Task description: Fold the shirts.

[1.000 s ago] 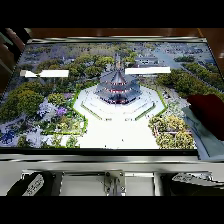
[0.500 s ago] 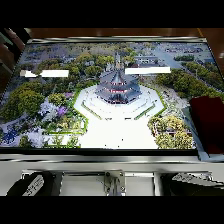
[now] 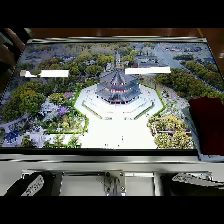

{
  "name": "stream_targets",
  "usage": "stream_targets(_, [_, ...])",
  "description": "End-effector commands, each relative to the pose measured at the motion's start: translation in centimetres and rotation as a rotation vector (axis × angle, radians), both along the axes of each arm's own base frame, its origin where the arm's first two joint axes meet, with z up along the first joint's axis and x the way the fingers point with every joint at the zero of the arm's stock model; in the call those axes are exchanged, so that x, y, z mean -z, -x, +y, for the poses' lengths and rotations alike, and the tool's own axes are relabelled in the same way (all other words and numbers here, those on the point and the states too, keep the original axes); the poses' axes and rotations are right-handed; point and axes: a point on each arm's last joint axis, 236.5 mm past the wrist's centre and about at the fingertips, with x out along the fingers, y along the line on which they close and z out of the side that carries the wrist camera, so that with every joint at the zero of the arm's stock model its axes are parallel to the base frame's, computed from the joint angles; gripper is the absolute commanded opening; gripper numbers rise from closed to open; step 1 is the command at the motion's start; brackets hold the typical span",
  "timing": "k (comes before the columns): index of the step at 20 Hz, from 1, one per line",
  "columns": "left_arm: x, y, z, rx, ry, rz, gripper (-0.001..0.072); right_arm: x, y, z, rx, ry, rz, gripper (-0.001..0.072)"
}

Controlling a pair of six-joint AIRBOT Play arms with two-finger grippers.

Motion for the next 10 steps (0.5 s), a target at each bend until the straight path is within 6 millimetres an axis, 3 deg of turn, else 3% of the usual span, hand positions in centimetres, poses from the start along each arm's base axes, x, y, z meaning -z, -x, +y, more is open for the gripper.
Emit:
stream_targets(1, [6.5, -0.3, 0.0, 0.014, -0.189, 0.22, 0.0038, -13.7, -13.0, 5.7, -0.172, 0.134, -0.513, 0.068])
stream_targets(2, [9.9, 0.2, -0.6, 0.045, -0.284, 0.351, 0.0038, -14.4, -15.1, 10.2, -0.313, 0.169, -0.515, 0.068])
stream_targets(3, [12.7, 0.7, -1.5, 0.095, -0.371, 0.463, 0.004, -13.3, -16.1, 14.3, -0.45, 0.199, -0.45, 0.068])
stream_targets(4, [15.1, 0.8, -3.3, 0.161, -0.423, 0.537, 0.0141, -11.2, -16.4, 17.6, -0.557, 0.239, -0.342, 0.068])
stream_targets(5, [16.7, 0.5, -5.4, 0.212, -0.427, 0.569, 0.0476, -8.8, -16.3, 20.5, -0.656, 0.284, -0.222, 0.0681])
stream_targets(6, [18.1, 0.4, -7.2, 0.245, -0.429, 0.599, 0.0702, -6.9, -16.2, 22.5, -0.714, 0.315, -0.132, 0.0681])
stream_targets(8, [19.9, 0.6, -9.4, 0.305, -0.424, 0.638, 0.0695, -3.6, -15.6, 25.8, -0.804, 0.313, -0.003, 0.0681])
stream_targets(10, [20.3, 0.8, -10.8, 0.331, -0.364, 0.652, 0.0694, -1.0, -14.6, 27.6, -0.815, 0.246, 0.081, 0.0681])
